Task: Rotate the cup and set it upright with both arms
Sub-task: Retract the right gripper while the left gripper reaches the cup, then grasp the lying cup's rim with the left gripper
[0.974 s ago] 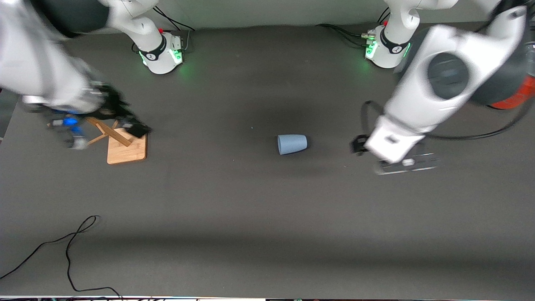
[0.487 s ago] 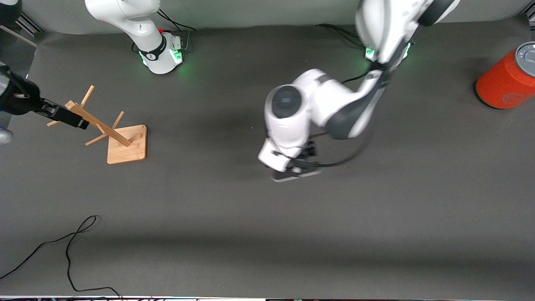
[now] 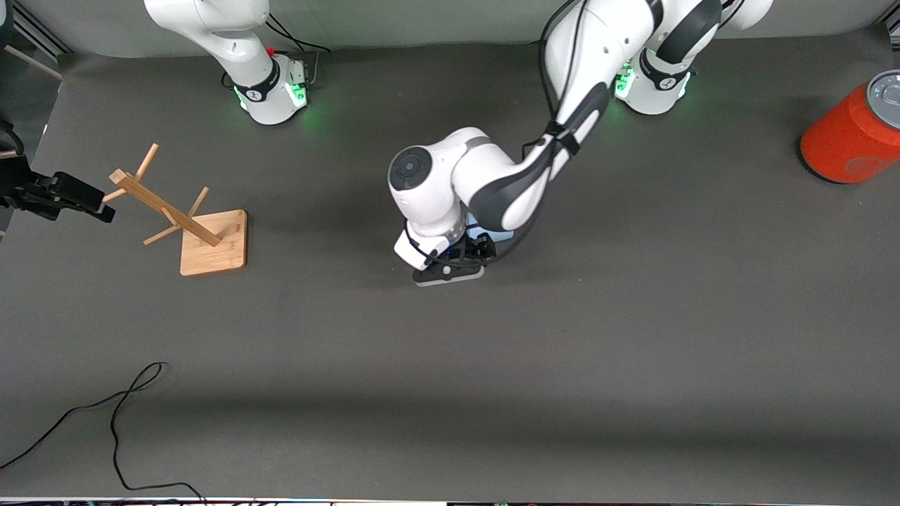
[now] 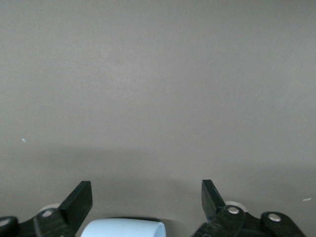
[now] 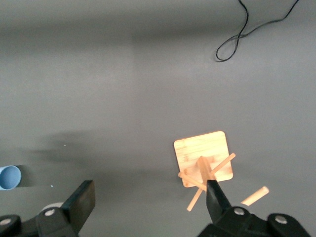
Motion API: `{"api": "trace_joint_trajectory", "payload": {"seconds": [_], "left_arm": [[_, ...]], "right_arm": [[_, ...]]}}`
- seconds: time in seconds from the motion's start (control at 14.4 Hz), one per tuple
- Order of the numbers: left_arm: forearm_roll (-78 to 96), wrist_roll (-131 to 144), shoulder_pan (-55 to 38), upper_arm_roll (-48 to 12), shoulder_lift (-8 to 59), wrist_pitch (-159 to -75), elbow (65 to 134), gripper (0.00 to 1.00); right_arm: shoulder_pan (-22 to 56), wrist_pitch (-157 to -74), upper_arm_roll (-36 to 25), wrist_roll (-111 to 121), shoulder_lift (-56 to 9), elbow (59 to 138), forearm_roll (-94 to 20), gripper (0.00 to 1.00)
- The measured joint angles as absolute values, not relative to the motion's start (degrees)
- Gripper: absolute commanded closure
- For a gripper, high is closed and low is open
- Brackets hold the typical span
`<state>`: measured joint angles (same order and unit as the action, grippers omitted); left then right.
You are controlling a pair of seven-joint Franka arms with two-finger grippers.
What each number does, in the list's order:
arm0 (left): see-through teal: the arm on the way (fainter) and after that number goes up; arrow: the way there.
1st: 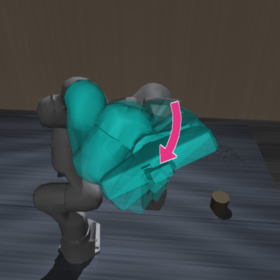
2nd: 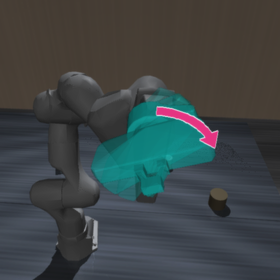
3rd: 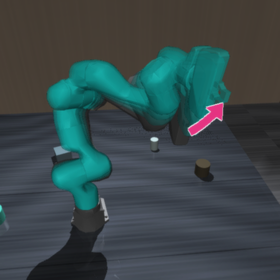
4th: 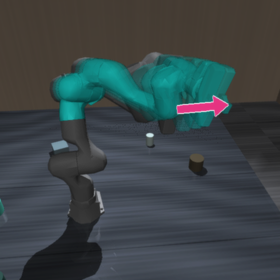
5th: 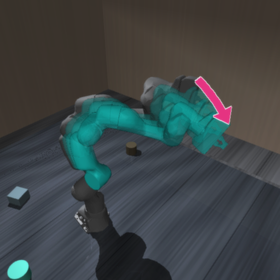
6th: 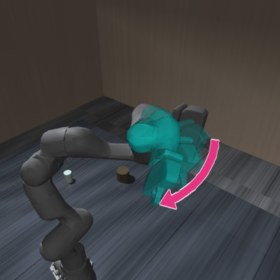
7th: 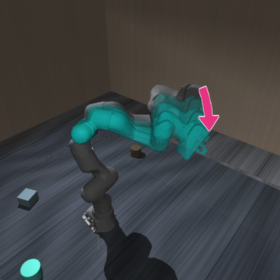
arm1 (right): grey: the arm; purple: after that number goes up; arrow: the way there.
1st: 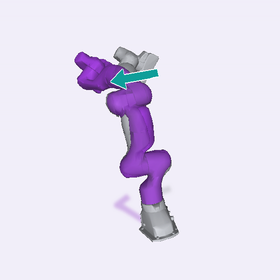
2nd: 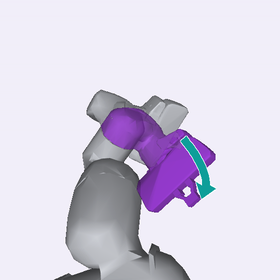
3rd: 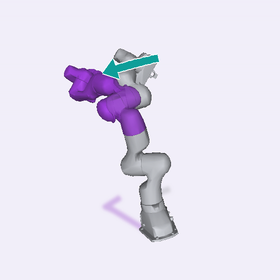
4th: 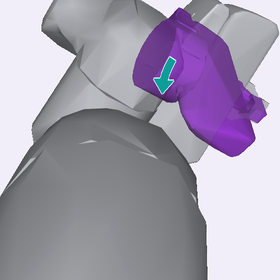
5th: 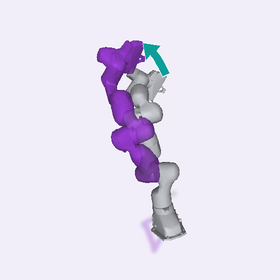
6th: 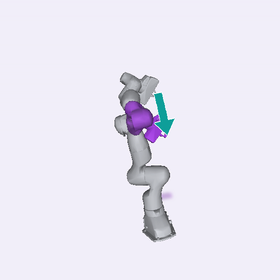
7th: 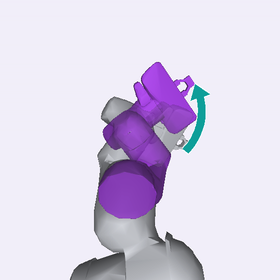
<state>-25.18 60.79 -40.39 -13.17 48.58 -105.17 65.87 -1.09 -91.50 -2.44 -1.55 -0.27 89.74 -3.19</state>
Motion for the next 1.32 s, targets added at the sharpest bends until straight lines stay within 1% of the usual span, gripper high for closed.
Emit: {"api": "trace_joint_trajectory", "payload": {"seconds": [0.21, 0.28, 0.42, 0.77, 0.83, 0.9, 0.97, 1.04, 1.11, 1.32], "left_arm": [[-30.3, 56.0, -43.8, -13.2, 51.1, -99.1, 66.3, 0.04], [-30.8, 53.7, -44.7, -13.2, 51.5, -96.7, 66.3, 0.06], [-31.0, 49.9, -46.0, -13.1, 51.7, -93.0, 66.4, 0.06], [-32.6, 47.8, -48.4, -13.1, 52.5, -91.5, 67.8, 0.06], [-33.0, 47.8, -48.8, -13.1, 53.1, -91.5, 67.9, 0.13], [-33.2, 47.7, -49.2, -13.1, 53.6, -91.5, 67.9, 0.27], [-33.5, 46.6, -49.3, -13.1, 54.0, -91.5, 67.9, 0.49], [-33.7, 44.9, -49.4, -13.0, 54.2, -91.4, 67.9, 0.67], [-34.1, 43.1, -49.4, -12.9, 54.2, -90.7, 67.8, 1.00], [-35.7, 37.7, -49.3, -12.7, 54.2, -89.4, 67.7, 1.00]], "right_arm": [[-1.0, -92.0, -2.3, -0.8, -0.3, 89.8, -2.2, 0.00], [-1.0, -92.0, -2.2, -0.7, -0.3, 89.8, -2.0, 0.00], [-1.0, -92.0, -2.2, -0.7, -0.3, 89.9, -1.9, 0.00], [-0.3, -92.1, -1.9, -0.6, -0.3, 89.9, -1.5, 0.00], [-0.2, -92.1, -1.9, -0.6, -0.3, 89.9, -1.4, 0.00], [-0.1, -92.1, -1.9, -0.6, -0.3, 90.0, -1.3, 0.00], [0.0, -92.1, -2.1, -0.6, -0.3, 90.0, -1.3, 0.00], [0.2, -92.1, -2.4, -0.6, -0.3, 90.0, -1.2, 0.00], [0.4, -92.1, -2.6, -0.6, -0.3, 90.0, -1.2, 0.00], [0.5, -92.1, -2.7, -0.5, -0.3, 90.1, -1.2, 0.00]]}}
